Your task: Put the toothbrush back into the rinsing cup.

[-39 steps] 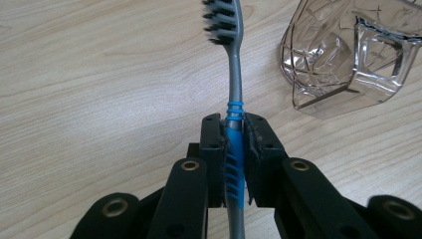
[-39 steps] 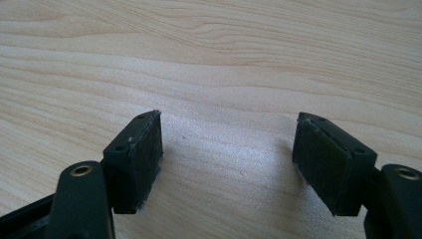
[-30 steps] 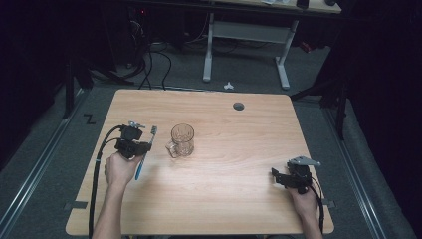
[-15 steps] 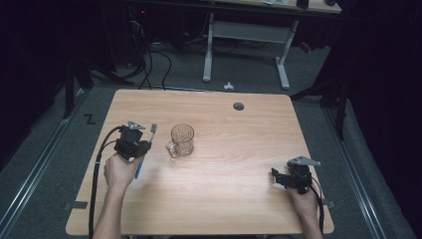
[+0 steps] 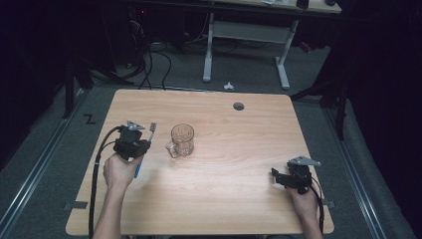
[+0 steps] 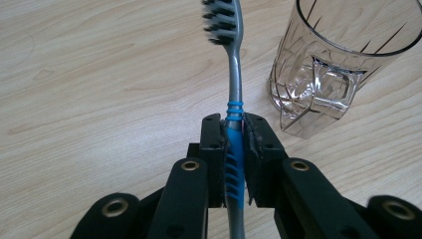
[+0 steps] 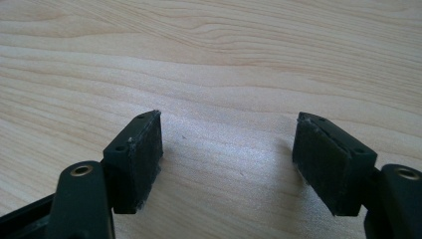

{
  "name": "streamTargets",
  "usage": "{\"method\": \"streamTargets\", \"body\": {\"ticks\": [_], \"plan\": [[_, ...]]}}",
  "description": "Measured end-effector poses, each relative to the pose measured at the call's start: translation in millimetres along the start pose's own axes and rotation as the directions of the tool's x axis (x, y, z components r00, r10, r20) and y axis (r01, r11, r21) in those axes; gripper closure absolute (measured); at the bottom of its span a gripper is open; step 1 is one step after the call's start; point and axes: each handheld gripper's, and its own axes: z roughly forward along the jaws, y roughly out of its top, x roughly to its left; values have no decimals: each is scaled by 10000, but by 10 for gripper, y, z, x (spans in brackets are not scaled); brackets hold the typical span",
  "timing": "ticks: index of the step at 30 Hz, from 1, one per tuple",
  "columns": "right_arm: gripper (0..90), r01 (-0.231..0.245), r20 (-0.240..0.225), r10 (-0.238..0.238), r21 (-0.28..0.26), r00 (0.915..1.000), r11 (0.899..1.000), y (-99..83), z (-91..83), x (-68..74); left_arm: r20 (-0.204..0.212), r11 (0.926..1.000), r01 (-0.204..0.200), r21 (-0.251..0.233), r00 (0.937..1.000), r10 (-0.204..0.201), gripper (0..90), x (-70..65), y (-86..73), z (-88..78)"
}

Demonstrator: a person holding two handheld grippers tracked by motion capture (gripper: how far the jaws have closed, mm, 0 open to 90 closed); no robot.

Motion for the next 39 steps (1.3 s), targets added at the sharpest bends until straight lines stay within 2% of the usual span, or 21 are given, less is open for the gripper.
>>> {"method": "streamTargets", "body": {"ticks": [12,17,27,39], "plan": [[283,8,8,-8,-4,10000,10000,0,0,0,163,9992,51,-395,9999,-45,800,-28,5,-59],[283,7,2,-7,5,10000,10000,0,-1,0,174,9982,-108,-593,9998,118,799,-76,27,-109],[283,6,9,-6,-5,10000,10000,0,0,0,451,9928,-40,-1196,9989,94,800,-115,66,-182],[283,-1,-1,1,6,10000,10000,0,0,0,773,9823,-3,-1875,9969,151,799,-190,147,-265]]}}
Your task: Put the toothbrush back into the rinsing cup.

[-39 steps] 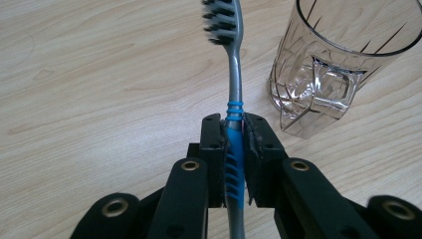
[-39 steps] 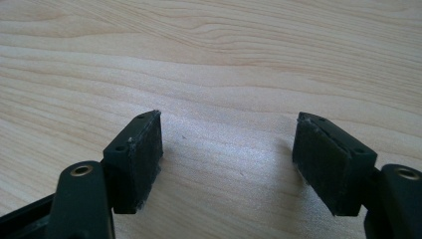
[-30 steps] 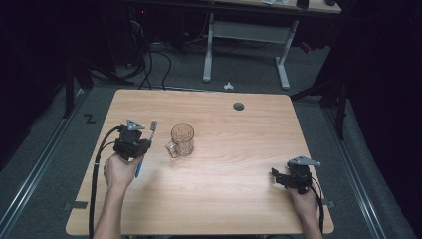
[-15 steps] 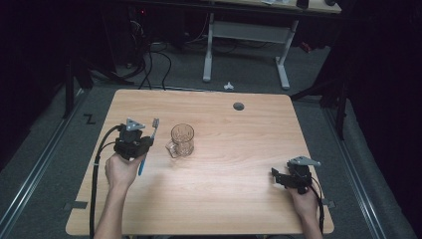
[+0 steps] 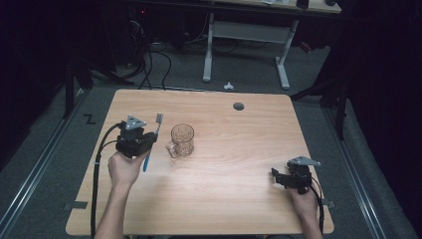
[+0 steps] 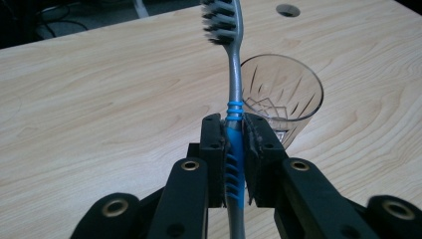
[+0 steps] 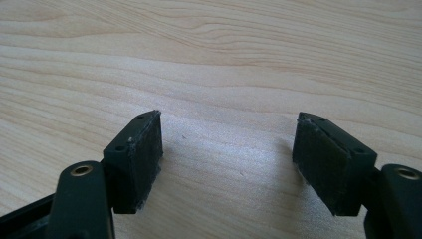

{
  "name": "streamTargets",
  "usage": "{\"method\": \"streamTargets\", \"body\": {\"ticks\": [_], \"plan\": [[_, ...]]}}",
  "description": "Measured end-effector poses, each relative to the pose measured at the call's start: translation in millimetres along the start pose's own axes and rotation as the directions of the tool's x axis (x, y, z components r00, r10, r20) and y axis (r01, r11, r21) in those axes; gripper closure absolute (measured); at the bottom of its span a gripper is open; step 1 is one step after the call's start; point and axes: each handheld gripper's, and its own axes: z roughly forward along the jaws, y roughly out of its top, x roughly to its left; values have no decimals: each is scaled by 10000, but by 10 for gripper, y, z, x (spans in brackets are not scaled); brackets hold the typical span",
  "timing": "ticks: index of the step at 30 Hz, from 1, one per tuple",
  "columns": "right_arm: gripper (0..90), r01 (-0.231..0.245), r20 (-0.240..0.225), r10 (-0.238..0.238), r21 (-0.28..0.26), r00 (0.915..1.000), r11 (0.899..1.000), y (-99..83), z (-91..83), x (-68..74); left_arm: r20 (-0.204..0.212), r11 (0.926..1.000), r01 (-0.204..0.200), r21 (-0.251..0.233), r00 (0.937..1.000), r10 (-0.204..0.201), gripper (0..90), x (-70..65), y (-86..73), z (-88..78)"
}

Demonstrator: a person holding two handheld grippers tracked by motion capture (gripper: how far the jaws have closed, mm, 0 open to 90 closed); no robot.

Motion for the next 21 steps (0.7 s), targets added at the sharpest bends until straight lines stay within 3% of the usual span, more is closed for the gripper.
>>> {"method": "streamTargets", "body": {"ticks": [21], "plan": [[283,-4,0,4,-3,10000,10000,0,1,0,481,9918,197,-1264,9988,-137,800,-85,191,36]]}}
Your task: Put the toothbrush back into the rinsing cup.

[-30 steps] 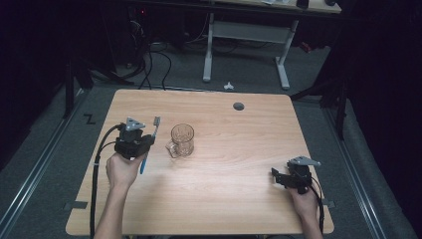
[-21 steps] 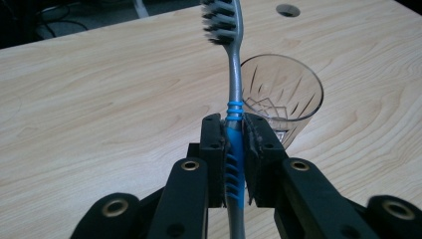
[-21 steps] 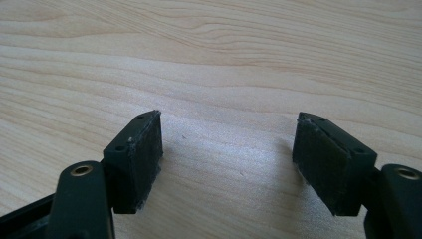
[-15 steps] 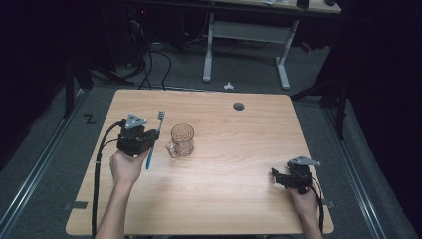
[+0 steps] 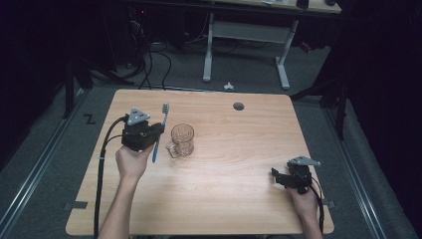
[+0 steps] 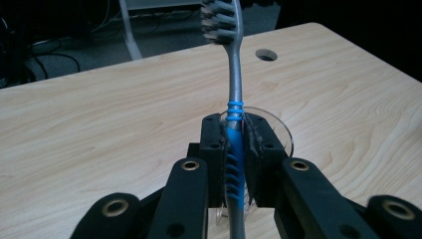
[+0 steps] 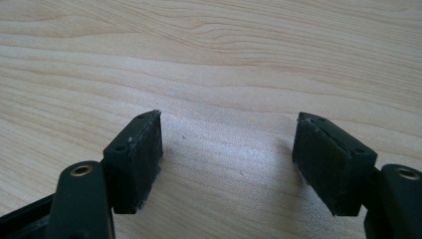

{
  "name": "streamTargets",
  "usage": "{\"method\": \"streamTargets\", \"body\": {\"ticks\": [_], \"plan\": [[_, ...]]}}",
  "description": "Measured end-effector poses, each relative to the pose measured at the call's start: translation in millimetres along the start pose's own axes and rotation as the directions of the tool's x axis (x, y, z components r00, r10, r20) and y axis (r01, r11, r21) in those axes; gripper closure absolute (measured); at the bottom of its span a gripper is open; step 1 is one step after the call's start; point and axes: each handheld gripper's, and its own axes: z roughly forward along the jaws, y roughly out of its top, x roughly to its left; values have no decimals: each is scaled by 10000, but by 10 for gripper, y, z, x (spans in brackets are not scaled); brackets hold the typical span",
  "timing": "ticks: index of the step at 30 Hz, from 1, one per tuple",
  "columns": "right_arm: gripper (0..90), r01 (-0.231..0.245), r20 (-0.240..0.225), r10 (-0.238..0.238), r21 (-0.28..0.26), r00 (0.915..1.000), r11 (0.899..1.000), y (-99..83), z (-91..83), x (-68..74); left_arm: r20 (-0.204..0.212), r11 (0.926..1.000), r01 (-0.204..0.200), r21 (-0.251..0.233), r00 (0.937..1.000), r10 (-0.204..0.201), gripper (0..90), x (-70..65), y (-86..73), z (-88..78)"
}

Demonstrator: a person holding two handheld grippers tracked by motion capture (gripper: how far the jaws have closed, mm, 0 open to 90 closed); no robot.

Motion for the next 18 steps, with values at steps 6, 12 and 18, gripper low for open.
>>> {"method": "streamTargets", "body": {"ticks": [6,12,18], "plan": [[283,1,-1,-1,4,10000,10000,0,0,0,7,9999,-33,-109,10000,33,800,-17,43,50],[283,2,0,-2,2,10000,10000,0,0,0,15,9996,-69,-259,10000,69,801,-31,78,100],[283,9,8,-9,-3,10000,10000,-1,0,0,69,9993,-92,-355,9999,94,802,-46,108,149]]}}
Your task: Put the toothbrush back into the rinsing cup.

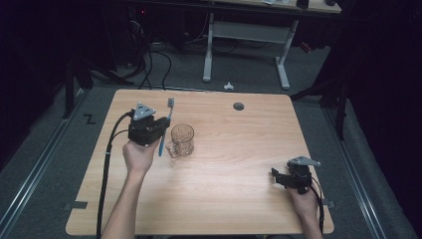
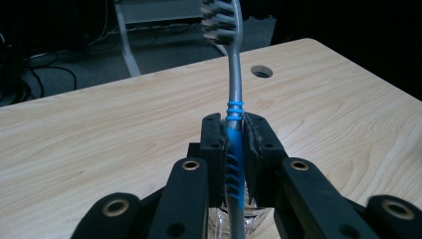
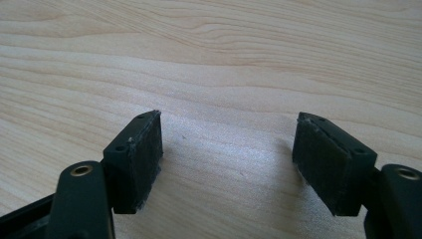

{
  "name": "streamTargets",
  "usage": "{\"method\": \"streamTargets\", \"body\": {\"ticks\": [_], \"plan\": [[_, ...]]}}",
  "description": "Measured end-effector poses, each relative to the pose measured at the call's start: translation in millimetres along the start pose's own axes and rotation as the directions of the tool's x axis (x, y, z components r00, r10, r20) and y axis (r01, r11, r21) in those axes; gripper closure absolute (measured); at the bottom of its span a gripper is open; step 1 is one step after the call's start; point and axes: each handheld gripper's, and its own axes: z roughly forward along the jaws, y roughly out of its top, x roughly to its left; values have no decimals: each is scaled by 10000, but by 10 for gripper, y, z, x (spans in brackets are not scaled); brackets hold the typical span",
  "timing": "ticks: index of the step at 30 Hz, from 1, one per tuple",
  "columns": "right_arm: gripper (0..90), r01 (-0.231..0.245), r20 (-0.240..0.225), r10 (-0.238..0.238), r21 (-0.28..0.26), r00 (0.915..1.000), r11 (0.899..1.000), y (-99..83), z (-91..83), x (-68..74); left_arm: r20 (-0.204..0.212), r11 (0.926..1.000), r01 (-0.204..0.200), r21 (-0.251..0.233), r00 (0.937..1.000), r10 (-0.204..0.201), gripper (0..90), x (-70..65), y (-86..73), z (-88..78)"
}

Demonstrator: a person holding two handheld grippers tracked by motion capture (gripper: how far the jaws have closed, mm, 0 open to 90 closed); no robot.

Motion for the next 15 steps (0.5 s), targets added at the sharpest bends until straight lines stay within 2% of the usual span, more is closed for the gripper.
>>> {"method": "streamTargets", "body": {"ticks": [3,15], "plan": [[283,4,-6,-4,11,10000,10000,0,-1,0,126,9997,213,-78,9997,-212,802,17,1,44],[283,3,-1,-3,1,10000,10000,0,0,0,-174,9975,304,-630,9994,-316,801,14,6,191]]}}
